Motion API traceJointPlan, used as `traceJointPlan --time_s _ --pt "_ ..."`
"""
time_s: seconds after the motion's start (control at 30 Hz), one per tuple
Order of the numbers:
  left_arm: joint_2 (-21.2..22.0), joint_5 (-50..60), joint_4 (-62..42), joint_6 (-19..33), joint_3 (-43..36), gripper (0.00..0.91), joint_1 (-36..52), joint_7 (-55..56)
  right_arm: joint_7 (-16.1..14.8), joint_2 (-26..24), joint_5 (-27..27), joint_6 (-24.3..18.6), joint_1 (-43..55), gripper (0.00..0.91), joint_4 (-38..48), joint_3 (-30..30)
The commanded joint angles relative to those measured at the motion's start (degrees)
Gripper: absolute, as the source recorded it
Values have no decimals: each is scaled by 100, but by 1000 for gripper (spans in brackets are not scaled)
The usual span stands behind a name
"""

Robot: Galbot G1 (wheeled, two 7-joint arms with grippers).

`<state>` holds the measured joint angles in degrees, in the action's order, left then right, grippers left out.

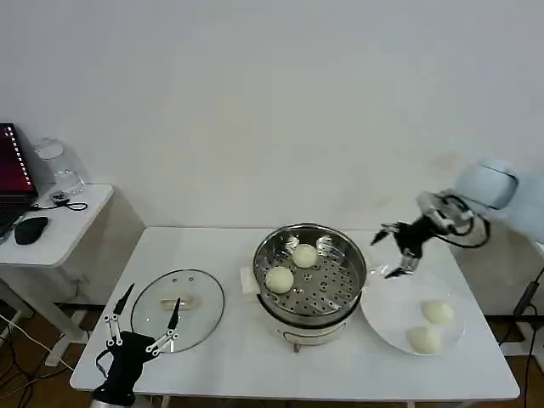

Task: Take steamed baozi put them in steamer then cover it.

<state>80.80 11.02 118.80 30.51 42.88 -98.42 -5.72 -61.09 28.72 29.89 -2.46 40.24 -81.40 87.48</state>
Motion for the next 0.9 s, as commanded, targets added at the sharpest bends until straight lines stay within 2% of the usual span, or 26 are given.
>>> traceJointPlan --time_s 0.03,0.1,0.2,0.33,0.9 --pt "-8 4 -10 -23 33 907 12 4 -265 -709 -1607 -294 -1844 907 230 -1320" --pt "12 7 -29 -23 46 907 14 9 -261 -611 -1916 -430 -2298 907 492 -1763" --pt "41 12 -24 -22 58 907 -10 10 -329 -537 -2002 -414 -2564 907 592 -1948" --pt "69 27 -12 -25 73 907 -28 12 -416 -522 -2141 -422 -2621 907 574 -1908" --pt "99 150 1 -24 76 907 -72 28 -601 -535 -1895 -346 -2852 907 569 -1906"
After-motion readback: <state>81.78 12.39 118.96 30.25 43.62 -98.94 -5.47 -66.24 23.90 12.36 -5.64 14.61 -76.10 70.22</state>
